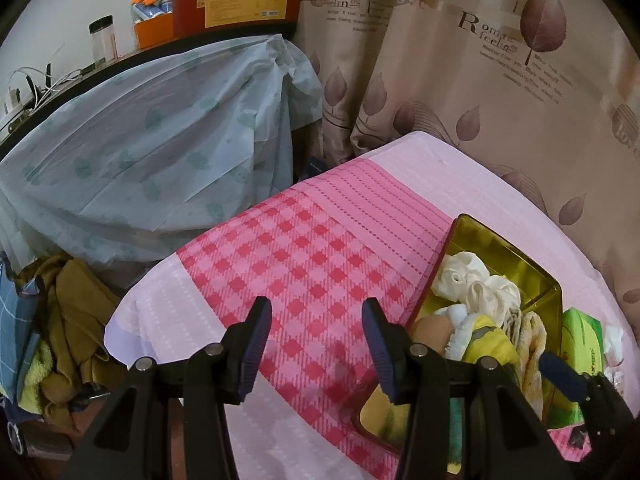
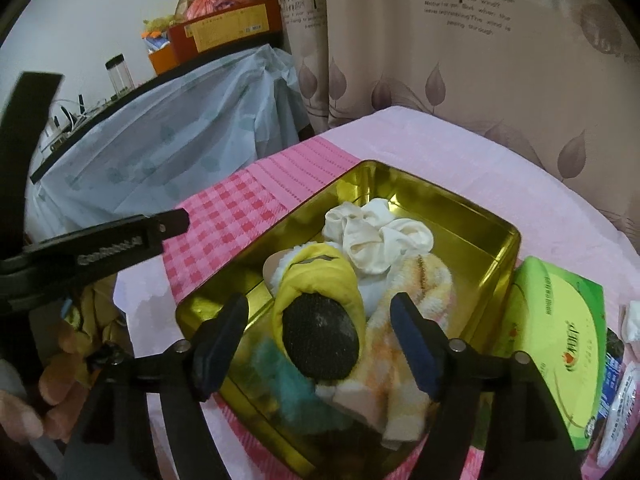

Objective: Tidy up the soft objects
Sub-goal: 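Lower the yellow plush item into the tin and open the right tool, then grasp the bag of cotton swabs with the right tool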

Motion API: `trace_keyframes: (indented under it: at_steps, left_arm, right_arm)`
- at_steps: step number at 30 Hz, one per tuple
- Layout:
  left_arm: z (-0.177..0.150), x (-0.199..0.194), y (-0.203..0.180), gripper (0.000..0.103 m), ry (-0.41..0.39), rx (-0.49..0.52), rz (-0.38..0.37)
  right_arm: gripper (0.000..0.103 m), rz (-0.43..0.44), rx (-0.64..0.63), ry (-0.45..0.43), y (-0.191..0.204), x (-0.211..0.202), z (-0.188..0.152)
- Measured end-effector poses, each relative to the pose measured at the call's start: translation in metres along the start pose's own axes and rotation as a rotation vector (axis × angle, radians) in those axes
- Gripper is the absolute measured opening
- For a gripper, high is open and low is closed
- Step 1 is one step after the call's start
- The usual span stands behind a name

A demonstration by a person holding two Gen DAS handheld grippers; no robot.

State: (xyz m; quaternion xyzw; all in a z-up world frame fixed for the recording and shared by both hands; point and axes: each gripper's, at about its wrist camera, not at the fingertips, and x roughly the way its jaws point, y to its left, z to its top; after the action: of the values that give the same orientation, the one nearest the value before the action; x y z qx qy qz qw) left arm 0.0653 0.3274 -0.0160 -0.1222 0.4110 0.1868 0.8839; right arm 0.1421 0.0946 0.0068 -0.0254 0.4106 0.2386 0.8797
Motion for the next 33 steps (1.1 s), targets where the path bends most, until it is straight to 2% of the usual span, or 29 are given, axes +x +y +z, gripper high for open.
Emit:
trace_keyframes:
  at_steps: [8, 12, 18, 28, 33]
  left_arm:
    - [-0.001, -0.001, -0.006, 0.048, -0.007, 0.02, -0.005]
    - [-0.002, -0.002, -0.01, 0.048, -0.008, 0.04, -0.007]
    - [-0.004, -0.006, -0.017, 0.048, -0.023, 0.078, -0.008]
    - [-0.008, -0.008, -0.028, 0.048, -0.031, 0.126, 0.0]
    - [-0.012, -0.013, -0.038, 0.048, -0.046, 0.172, -0.016]
  right_arm:
    - [0.076, 0.002, 0.029, -0.061, -0.011, -0.039, -0.009]
    - [0.078, -0.026, 0.057, -0.097, -0.027, -0.062, -0.02]
    - [0.079, -0.137, 0.126, -0.112, -0.075, -0.094, -0.049]
    - [0.079, -0.405, 0.351, -0.08, -0.201, -0.15, -0.132]
    - [0.079, -0.504, 0.411, -0.069, -0.25, -0.17, -0.161]
